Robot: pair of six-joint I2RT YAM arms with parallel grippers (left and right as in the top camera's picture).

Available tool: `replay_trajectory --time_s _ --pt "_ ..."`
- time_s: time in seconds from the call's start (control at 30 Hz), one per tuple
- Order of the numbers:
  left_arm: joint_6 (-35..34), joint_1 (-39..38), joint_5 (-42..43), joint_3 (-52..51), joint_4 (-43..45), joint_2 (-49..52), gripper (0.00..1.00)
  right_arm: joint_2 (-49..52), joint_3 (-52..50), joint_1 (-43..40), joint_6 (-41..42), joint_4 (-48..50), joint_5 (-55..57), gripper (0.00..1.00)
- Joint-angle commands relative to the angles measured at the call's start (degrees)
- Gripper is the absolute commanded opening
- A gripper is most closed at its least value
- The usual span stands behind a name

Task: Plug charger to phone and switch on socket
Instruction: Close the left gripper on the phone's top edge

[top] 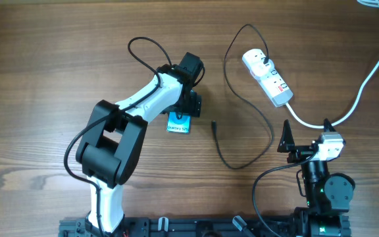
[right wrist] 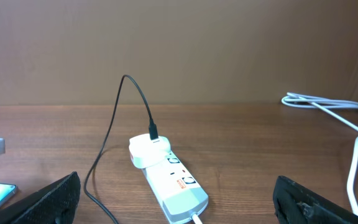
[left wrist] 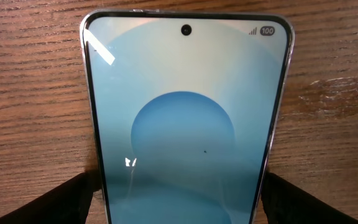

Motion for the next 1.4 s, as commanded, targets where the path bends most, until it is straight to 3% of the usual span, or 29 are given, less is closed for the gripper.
replay_trajectory --time_s 0.0,0.53,1.37 --pt "0.15 -0.15 -0.79 -0.87 -0.44 2.75 0.86 -0.09 -0.07 0.13 0.7 0.15 0.76 1.0" --pt "0.15 -0.15 -0.79 -0.87 -1.73 2.75 0.77 -0.09 -0.07 0.13 0.7 0.15 0.76 1.0" --pt "-1.44 -0.13 -0.79 -0.63 -0.85 -0.5 0.73 -0.09 -0.07 0.13 0.68 0.15 0.76 1.0"
